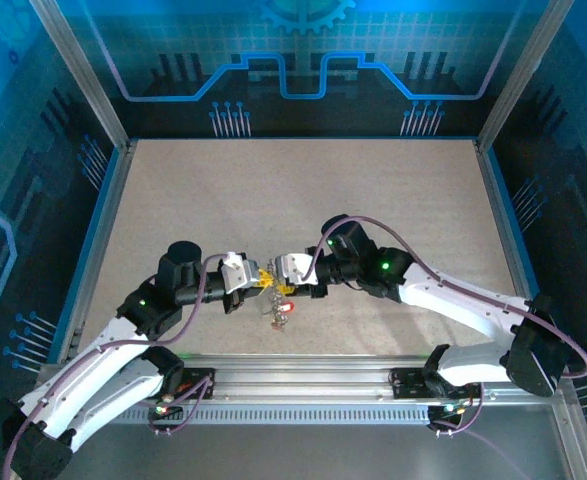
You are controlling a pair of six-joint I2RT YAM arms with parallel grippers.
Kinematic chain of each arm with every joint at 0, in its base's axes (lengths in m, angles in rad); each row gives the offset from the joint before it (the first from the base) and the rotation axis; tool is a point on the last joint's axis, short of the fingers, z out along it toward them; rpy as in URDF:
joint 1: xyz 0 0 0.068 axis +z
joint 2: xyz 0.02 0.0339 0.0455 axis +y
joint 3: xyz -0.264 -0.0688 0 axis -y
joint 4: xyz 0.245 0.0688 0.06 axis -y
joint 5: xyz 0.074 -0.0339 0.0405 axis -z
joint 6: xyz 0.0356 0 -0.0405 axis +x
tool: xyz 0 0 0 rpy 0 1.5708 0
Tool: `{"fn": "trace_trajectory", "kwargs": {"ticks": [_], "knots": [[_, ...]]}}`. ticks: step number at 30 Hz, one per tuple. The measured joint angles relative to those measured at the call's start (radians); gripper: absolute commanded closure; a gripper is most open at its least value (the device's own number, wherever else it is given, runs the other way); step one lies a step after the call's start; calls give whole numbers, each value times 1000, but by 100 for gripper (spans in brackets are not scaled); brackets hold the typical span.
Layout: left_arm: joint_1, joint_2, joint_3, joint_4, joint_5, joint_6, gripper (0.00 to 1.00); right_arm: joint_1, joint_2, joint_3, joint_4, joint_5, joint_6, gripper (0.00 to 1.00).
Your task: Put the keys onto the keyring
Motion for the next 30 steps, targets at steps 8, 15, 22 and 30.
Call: {"fn": "trace_trajectory", "kwargs": {"ticks": [8,15,22,30], "knots": [[0,13,-9,44,9,-12,100,-19,0,0,-8,-26,0,77],[0,16,-21,59,29,-26,100,-24,1,1,-15,-41,0,88],[0,16,-27,66,30,-26,95,-25,5,11,-38,-41,-2,94],[0,40,-25,66,31,-26,72,-25,6,37,-105,-39,-18,98]]}}
